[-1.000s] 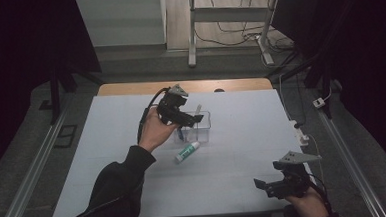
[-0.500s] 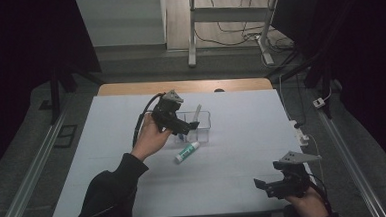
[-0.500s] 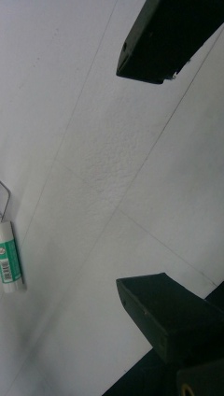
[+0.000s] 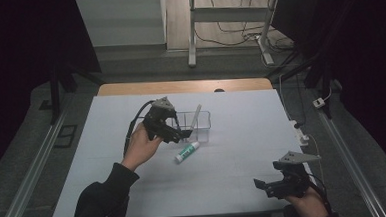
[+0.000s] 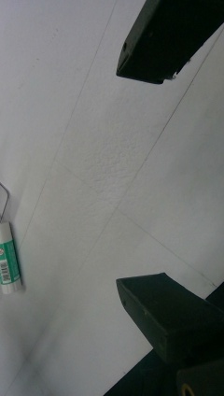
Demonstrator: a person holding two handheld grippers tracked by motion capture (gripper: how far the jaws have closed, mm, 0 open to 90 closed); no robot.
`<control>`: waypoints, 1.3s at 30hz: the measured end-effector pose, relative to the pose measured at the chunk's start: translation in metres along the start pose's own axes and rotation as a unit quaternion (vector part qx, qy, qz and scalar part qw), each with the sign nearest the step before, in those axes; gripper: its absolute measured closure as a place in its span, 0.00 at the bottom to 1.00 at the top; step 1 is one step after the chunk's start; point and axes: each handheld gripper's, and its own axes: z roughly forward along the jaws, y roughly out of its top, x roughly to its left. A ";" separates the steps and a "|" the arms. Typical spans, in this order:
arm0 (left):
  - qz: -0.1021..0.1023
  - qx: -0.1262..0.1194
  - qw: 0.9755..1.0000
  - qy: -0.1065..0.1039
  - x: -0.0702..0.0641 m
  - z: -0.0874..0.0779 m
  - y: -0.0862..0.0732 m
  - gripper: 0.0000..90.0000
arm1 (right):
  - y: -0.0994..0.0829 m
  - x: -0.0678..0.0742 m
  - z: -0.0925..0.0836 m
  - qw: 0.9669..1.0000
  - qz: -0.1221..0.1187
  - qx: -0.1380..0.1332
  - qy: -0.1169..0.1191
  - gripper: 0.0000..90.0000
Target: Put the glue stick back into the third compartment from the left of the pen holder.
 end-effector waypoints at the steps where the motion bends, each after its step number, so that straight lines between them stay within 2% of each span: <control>1: -0.002 0.003 1.000 0.000 -0.001 0.000 -0.002 0.00 | 0.000 0.000 0.000 1.000 0.000 -0.001 -0.001 0.02; 6: -0.006 0.005 1.000 -0.005 -0.006 -0.003 -0.014 0.00 | 0.000 0.000 0.000 1.000 0.001 -0.001 -0.002 0.02; 10: -0.008 0.011 1.000 0.001 -0.011 -0.004 -0.023 0.00 | 0.000 0.000 0.000 1.000 0.000 -0.001 -0.003 0.02; 14: -0.024 0.009 1.000 0.000 -0.014 -0.006 -0.031 0.00 | 0.000 0.000 0.000 1.000 -0.001 -0.001 -0.003 0.02; 17: -0.027 0.023 0.999 0.001 -0.016 -0.006 -0.039 0.00 | 0.000 0.000 0.000 1.000 -0.002 -0.001 -0.001 0.02; 26: -0.040 0.032 0.999 0.010 -0.023 -0.005 -0.062 0.00 | 0.000 0.000 0.000 1.000 -0.004 -0.002 0.001 0.02; 30: -0.041 0.049 0.998 0.009 -0.025 0.000 -0.072 0.00 | 0.000 0.000 0.000 1.000 -0.003 -0.003 0.003 0.02; 33: -0.043 0.063 0.997 0.010 -0.025 0.004 -0.077 0.00 | 0.000 0.000 0.000 1.000 -0.003 -0.003 0.004 0.02; 39: -0.041 0.073 0.996 0.008 -0.023 0.010 -0.076 0.00 | 0.000 0.000 0.000 1.000 -0.005 -0.001 0.004 0.02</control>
